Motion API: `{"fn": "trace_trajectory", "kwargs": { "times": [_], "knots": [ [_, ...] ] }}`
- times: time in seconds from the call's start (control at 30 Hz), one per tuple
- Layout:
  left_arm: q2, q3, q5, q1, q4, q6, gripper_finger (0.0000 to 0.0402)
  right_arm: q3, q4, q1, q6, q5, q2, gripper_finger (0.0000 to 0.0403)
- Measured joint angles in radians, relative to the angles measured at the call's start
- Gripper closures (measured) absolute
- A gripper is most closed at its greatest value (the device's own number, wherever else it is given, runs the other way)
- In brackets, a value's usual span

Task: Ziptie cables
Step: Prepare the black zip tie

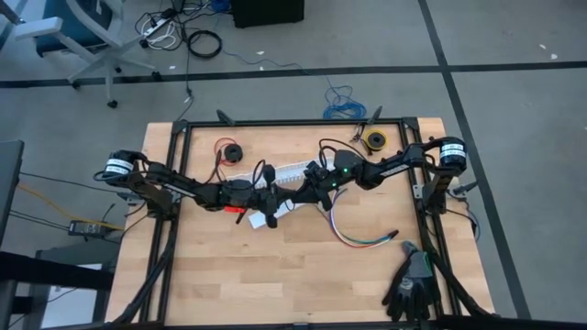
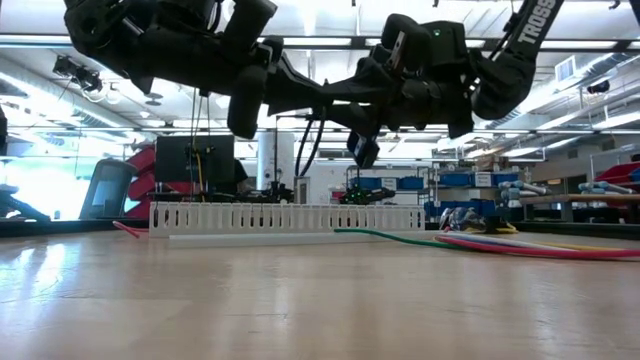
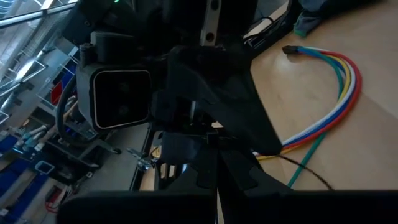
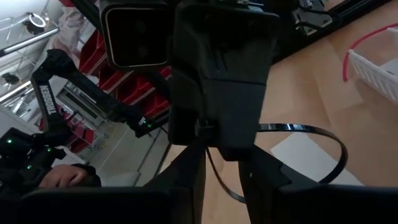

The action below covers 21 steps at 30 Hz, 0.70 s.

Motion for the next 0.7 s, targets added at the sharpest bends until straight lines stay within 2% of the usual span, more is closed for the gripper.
{"fn": "trace_trajectory", "kwargs": {
  "times": [0.43,0.7],
  "knots": [
    [0.000,0.000,-0.023,0.000,-0.039,-0.005,0.0398,-0.055,0.063,-0.023,0.027,-0.027,-0.002,0.0320],
    [0.000,0.000,-0.038,0.003,-0.079,-0.016,0.0398,-0.089,0.063,-0.046,0.046,-0.145,-0.002,0.0322]
  ]
}}
